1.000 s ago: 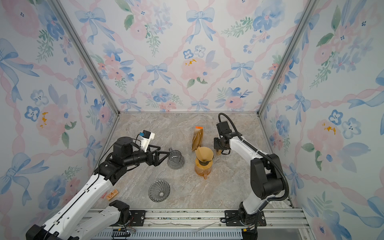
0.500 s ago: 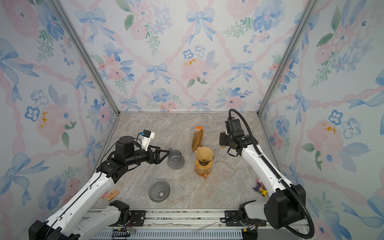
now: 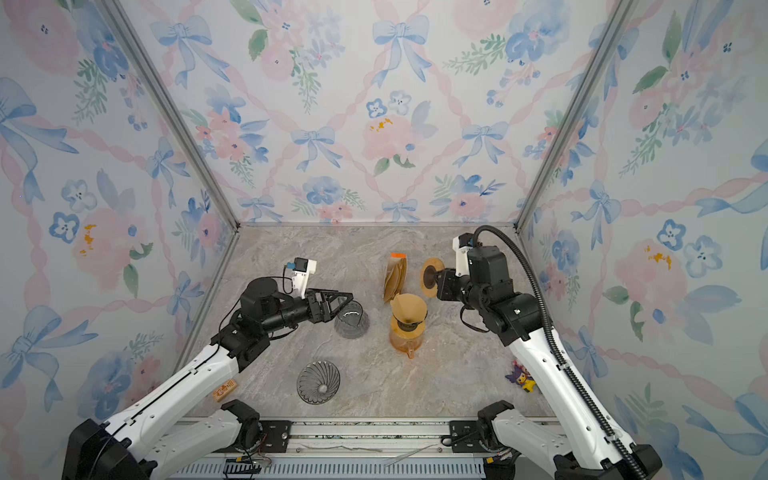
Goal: Place the coffee filter in the dripper
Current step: 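Lift the bamboo ring with the right gripper and carry it toward the left gripper, then grip the bamboo ring's rim with the left gripper beside the right gripper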
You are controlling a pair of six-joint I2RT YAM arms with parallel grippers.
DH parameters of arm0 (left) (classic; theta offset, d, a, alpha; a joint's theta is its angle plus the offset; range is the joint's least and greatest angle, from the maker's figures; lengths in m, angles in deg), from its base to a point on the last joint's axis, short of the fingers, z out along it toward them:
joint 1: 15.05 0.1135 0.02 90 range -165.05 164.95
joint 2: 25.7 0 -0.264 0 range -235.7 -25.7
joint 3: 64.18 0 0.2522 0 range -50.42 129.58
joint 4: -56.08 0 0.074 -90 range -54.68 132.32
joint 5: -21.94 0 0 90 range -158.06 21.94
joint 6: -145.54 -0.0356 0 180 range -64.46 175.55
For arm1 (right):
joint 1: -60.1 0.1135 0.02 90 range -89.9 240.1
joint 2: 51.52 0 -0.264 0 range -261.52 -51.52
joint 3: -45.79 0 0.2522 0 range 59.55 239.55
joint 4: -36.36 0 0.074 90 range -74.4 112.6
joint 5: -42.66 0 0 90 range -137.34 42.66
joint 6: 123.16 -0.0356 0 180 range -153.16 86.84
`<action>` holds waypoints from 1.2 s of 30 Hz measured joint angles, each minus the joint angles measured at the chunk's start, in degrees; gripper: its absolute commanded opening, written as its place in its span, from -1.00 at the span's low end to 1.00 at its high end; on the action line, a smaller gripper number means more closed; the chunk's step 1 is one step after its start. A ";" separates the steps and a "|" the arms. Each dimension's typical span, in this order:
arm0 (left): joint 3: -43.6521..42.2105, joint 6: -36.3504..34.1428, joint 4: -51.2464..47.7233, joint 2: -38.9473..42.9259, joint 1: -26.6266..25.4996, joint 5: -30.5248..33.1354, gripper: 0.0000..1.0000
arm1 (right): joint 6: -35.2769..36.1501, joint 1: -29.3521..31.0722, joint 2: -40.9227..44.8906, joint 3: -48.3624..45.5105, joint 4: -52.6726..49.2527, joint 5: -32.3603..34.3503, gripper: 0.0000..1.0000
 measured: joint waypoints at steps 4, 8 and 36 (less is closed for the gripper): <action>0.00 4.07 4.79 -0.92 -0.50 -0.70 0.96 | -3.98 2.10 1.09 -0.94 3.63 -5.33 -0.69; 0.02 8.94 10.62 -1.70 -0.50 -2.29 0.93 | -8.31 3.82 1.05 -1.20 7.52 -10.67 -0.70; 6.25 28.50 23.39 -6.34 -1.27 -12.90 -0.01 | -26.56 10.88 -1.73 -7.06 33.35 -23.08 -0.67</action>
